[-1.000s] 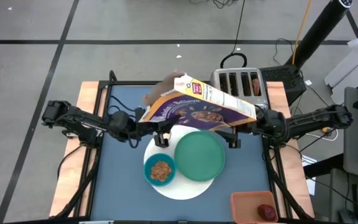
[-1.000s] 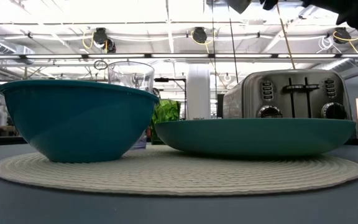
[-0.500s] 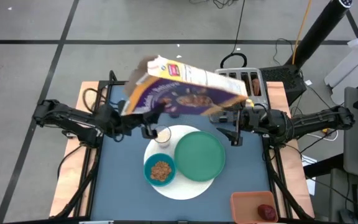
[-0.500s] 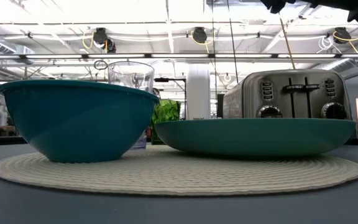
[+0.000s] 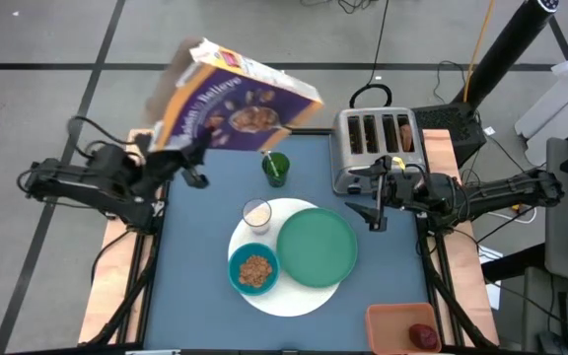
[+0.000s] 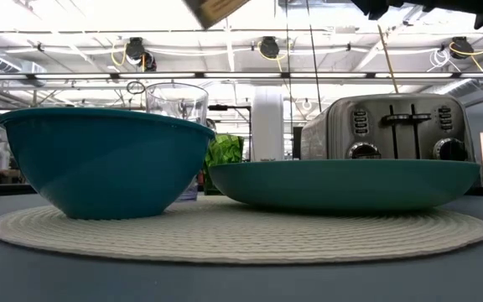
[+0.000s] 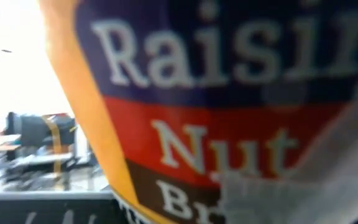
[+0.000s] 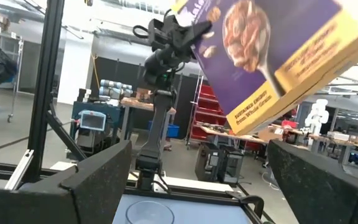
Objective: Arrange a breakfast setting
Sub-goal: Pour the cereal into the blue bowl from the cereal box
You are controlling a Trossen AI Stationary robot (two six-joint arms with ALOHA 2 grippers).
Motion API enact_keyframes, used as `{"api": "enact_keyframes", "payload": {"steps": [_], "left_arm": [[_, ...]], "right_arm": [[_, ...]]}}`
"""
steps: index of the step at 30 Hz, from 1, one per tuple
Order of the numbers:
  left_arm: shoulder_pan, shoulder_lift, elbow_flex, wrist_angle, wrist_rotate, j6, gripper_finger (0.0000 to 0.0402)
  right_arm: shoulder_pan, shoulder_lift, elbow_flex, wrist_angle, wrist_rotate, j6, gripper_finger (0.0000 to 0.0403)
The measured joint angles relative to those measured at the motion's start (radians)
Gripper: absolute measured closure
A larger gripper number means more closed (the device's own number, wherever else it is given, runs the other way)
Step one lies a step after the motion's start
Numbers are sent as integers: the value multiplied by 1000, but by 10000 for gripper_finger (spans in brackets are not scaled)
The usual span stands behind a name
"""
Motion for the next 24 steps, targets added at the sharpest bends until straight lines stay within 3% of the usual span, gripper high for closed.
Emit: {"api": "enact_keyframes", "payload": {"steps": [8, 17, 21, 24], "left_arm": [[0, -160, 0, -227, -218, 2, 277], [1, -236, 0, -481, -520, -27, 277], [1, -238, 0, -604, -642, -98, 277], [1, -238, 0, -715, -670, -211, 277]], "right_arm": [[0, 0, 0, -4, 1, 0, 34], [0, 0, 0, -6, 1, 0, 34], [0, 0, 0, -6, 1, 0, 34], [0, 0, 0, -6, 1, 0, 34]]}}
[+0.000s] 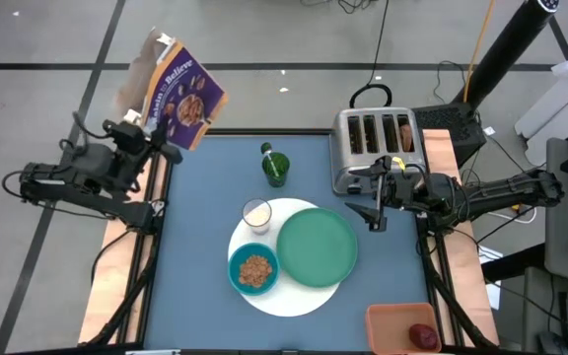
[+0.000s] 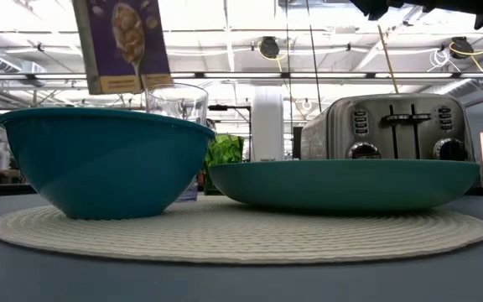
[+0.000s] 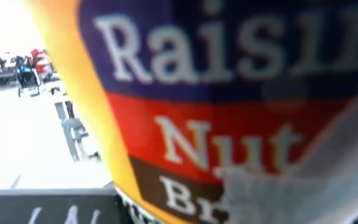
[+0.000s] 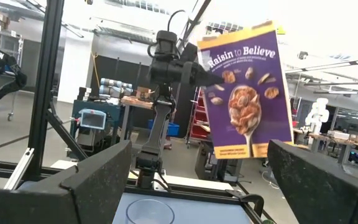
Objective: Arrange a breakfast setting
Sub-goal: Pour the cereal into the blue bowl from the cereal box
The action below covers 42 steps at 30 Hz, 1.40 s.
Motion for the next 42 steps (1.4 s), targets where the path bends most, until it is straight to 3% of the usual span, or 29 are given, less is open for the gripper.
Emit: {"api": "enact_keyframes", "payload": {"steps": [11, 27, 34, 42], "left_arm": [[57, 1, -41, -340, -17, -407, 277], [179, 1, -318, -341, -18, -720, 277], [198, 1, -425, -333, 30, -837, 277], [198, 7, -464, -306, 76, -852, 277]], "right_arm": [[0, 0, -2, 0, 0, 0, 34], [0, 0, -2, 0, 0, 0, 34], [0, 0, -2, 0, 0, 0, 34], [0, 0, -2, 0, 0, 0, 34]]}}
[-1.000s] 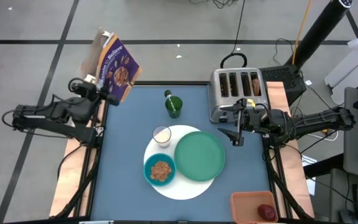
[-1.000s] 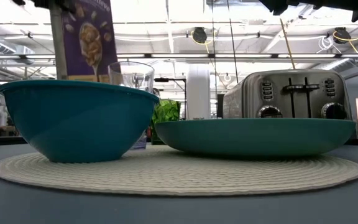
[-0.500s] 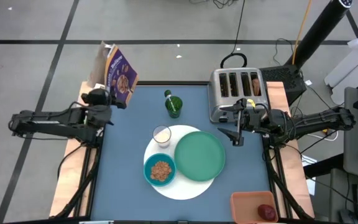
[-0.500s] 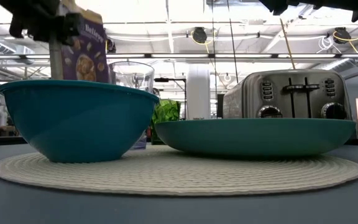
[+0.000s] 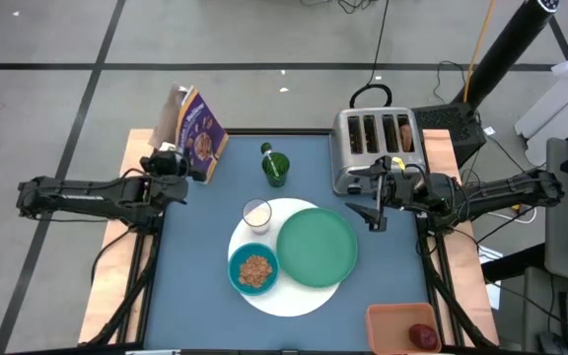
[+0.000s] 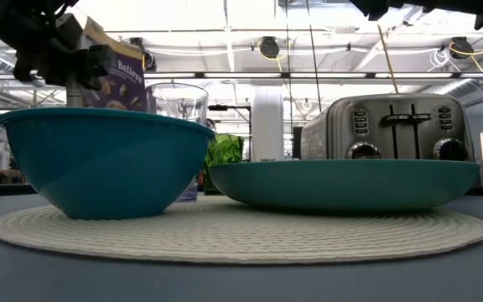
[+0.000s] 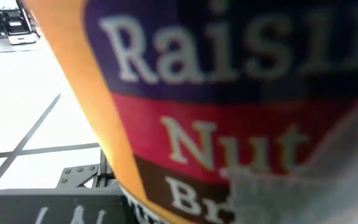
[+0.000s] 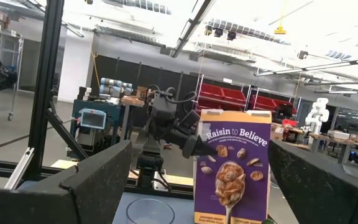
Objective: Arrange a breakfast setting
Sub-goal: Pour the cereal into the blue bowl from the cereal box
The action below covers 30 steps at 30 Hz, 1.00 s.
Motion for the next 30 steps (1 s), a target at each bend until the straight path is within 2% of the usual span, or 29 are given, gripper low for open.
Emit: {"api": "enact_keyframes", "payload": {"steps": [30], "left_arm": [[0, -1, 0, -1, 0, -14, 277]], "right_arm": [[0, 0, 0, 0, 0, 0, 34]]}}
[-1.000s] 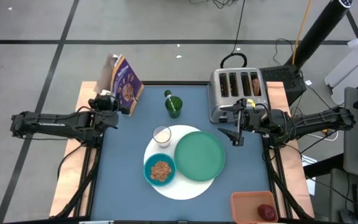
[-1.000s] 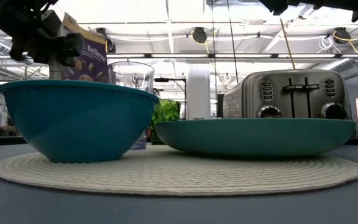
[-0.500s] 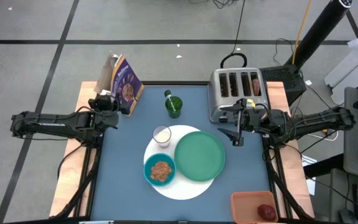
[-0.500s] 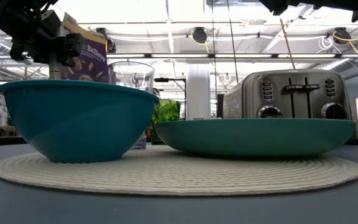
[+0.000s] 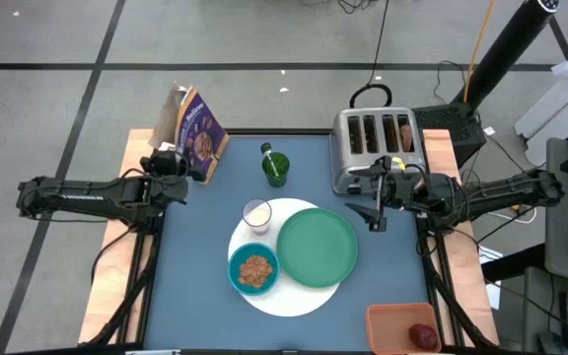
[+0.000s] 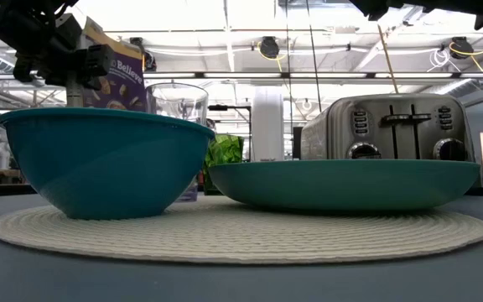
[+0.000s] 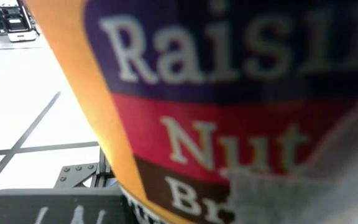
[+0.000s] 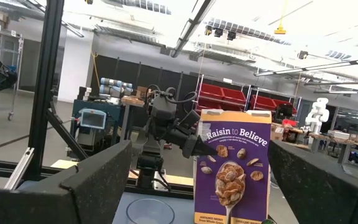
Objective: Arrange a breakfast setting
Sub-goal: Pour the cereal into the blue bowl from the cereal box
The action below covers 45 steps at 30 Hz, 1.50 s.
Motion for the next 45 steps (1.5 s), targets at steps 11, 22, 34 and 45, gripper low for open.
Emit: {"api": "enact_keyframes", "payload": {"steps": [11, 22, 34, 45], "left_arm": [[0, 0, 0, 0, 0, -5, 245], [0, 0, 0, 1, -1, -4, 191], [0, 0, 0, 1, 16, -6, 116], [0, 0, 0, 1, 18, -8, 36]], "right_arm": [[0, 0, 0, 0, 0, 0, 34], [0, 0, 0, 0, 0, 0, 34], [0, 0, 1, 0, 0, 0, 34], [0, 0, 1, 0, 0, 0, 34]]}}
